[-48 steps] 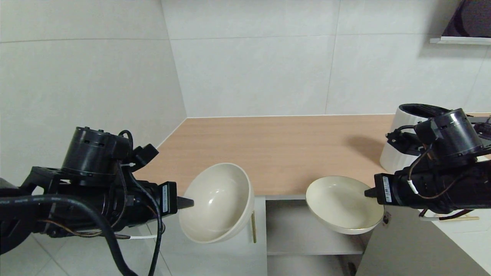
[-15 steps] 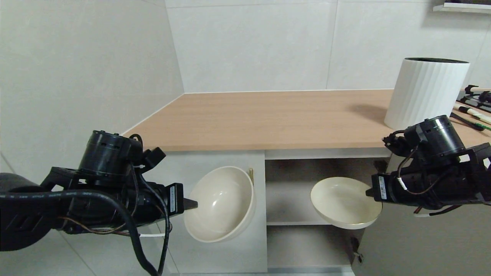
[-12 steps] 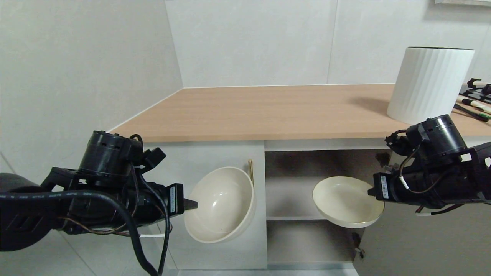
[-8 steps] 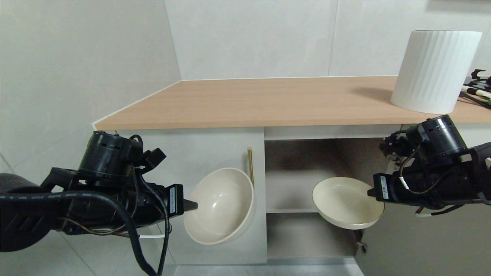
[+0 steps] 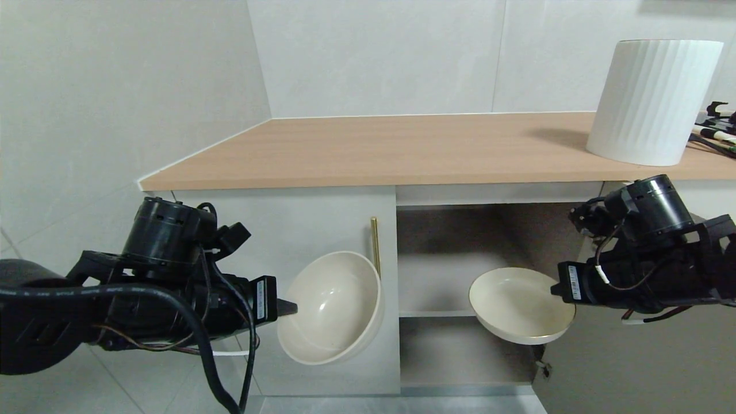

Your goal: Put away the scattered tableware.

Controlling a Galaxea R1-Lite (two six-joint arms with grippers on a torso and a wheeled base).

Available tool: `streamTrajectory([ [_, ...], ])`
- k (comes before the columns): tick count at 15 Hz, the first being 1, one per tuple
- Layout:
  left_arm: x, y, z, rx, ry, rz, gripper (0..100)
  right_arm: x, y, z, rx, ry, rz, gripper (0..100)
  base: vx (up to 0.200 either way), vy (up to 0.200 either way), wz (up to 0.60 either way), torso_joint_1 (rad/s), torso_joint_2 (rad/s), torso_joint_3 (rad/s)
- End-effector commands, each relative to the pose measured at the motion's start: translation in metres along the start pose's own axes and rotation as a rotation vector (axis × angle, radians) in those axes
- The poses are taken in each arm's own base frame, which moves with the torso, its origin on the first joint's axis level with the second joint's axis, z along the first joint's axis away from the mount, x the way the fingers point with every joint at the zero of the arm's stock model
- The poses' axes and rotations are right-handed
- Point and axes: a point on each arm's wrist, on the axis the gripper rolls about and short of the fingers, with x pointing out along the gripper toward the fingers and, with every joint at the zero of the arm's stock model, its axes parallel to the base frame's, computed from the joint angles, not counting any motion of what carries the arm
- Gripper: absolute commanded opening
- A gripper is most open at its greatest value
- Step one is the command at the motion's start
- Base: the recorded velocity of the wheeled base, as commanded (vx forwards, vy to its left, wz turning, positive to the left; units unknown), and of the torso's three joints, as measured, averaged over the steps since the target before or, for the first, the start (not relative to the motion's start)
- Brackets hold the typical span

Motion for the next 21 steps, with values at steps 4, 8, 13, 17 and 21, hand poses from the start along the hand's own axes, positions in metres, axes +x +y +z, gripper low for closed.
streamTrajectory([
  [4,0.003,-0.003,0.002,0.005,0.001,-0.005,0,0.065,0.003,-0.009,-0.008,0.095,-0.029,0,0.0,0.0,0.0,0.0,0.0,0.0],
  [8,0.008,-0.006,0.0,0.016,0.018,-0.007,0,0.136,-0.015,-0.022,0.037,0.108,-0.065,0,0.0,0.0,0.0,0.0,0.0,0.0],
  [13,0.013,-0.009,0.007,0.018,0.005,0.003,0,0.185,-0.011,-0.019,0.027,-0.008,-0.025,0,0.0,0.0,0.0,0.0,0.0,0.0],
  [17,0.021,-0.009,0.008,0.019,0.004,0.043,0,0.218,-0.005,0.0,0.027,-0.025,-0.057,0,0.0,0.0,0.0,0.0,0.0,0.0],
  [21,0.028,-0.01,0.004,0.026,0.034,0.057,0,0.248,-0.007,-0.01,0.029,-0.004,-0.098,0,0.0,0.0,0.0,0.0,0.0,0.0],
])
